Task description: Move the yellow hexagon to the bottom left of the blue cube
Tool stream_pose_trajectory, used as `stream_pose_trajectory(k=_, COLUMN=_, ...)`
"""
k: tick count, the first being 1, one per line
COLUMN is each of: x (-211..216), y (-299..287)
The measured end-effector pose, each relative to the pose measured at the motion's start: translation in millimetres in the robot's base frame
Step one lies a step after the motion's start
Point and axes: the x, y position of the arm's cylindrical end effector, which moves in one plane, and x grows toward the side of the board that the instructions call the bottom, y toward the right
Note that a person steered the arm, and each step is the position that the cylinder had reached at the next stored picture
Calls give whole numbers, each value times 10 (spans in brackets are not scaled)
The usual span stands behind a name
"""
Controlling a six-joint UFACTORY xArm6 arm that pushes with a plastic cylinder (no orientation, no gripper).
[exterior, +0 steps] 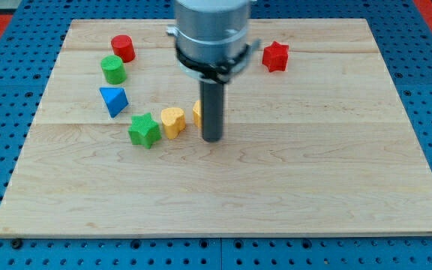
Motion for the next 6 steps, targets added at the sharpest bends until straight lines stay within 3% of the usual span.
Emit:
stream_pose_trajectory(k=3, x=-805, y=-281)
stream_pose_trajectory(k=4, x=-493, y=-426)
stream_pose_trajectory(k=5, x=-407, y=36)
stream_pose_trajectory(k=6, x=-717, y=394)
